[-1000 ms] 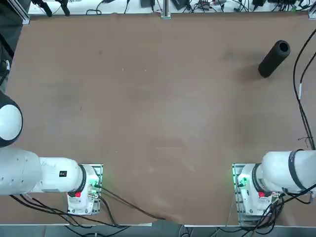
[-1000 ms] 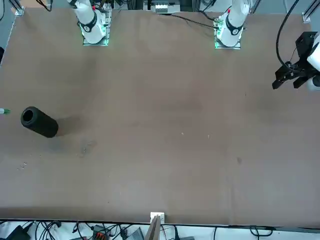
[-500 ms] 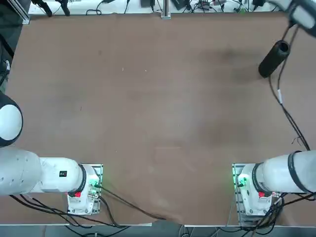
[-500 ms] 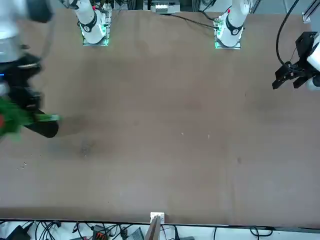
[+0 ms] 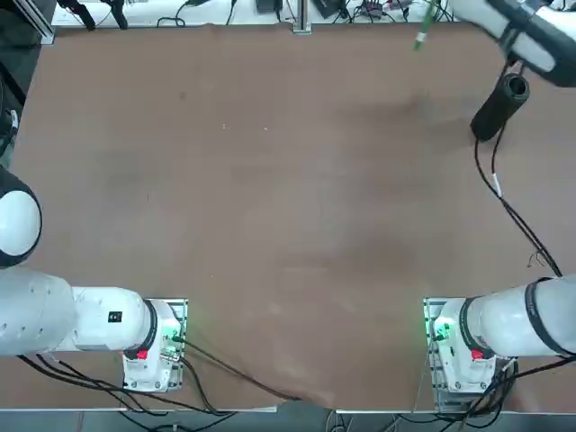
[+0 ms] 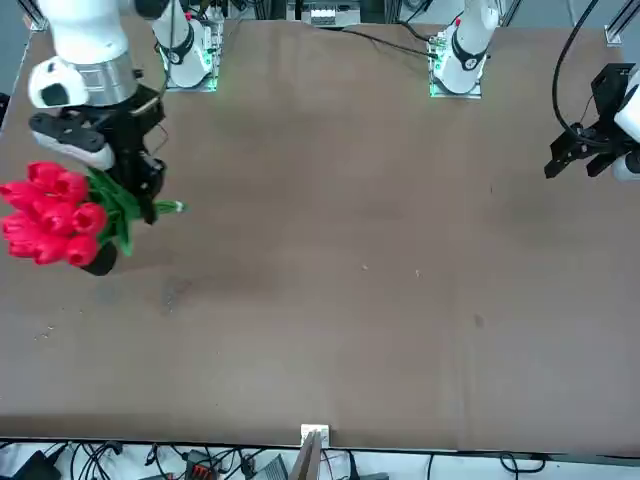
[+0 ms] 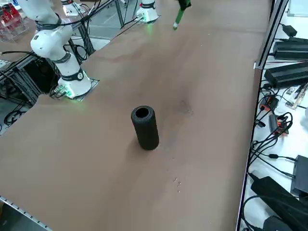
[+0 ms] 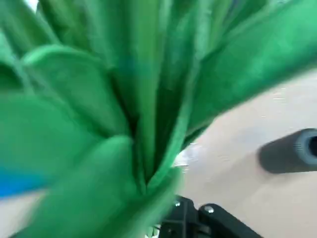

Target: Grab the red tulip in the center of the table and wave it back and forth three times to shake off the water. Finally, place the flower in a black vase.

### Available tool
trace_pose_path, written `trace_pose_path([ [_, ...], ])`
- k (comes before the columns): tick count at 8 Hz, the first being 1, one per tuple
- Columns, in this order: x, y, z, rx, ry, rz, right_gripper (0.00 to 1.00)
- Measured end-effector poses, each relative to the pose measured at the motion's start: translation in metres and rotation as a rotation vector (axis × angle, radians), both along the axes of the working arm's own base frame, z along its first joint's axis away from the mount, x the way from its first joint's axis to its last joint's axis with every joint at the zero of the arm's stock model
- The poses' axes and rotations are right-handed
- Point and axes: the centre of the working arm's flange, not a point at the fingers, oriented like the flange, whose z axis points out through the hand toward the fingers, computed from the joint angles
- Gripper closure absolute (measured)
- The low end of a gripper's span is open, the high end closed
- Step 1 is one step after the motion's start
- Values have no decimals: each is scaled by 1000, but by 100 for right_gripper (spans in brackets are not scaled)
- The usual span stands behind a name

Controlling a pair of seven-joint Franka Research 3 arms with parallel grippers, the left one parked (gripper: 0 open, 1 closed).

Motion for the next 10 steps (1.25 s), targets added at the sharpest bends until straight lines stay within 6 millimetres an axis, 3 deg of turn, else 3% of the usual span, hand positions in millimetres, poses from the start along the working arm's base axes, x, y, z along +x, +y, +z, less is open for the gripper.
trace_pose_path([
  [3,9,-178,26,-124,24,41,89],
  [4,5,-223,31,-118,20,75,89],
  [5,2,-243,33,-94,11,105,89],
  [6,3,-238,33,-75,6,130,89],
  [7,7,-208,35,-66,-3,168,89],
  [10,1,-40,37,10,-25,234,89],
])
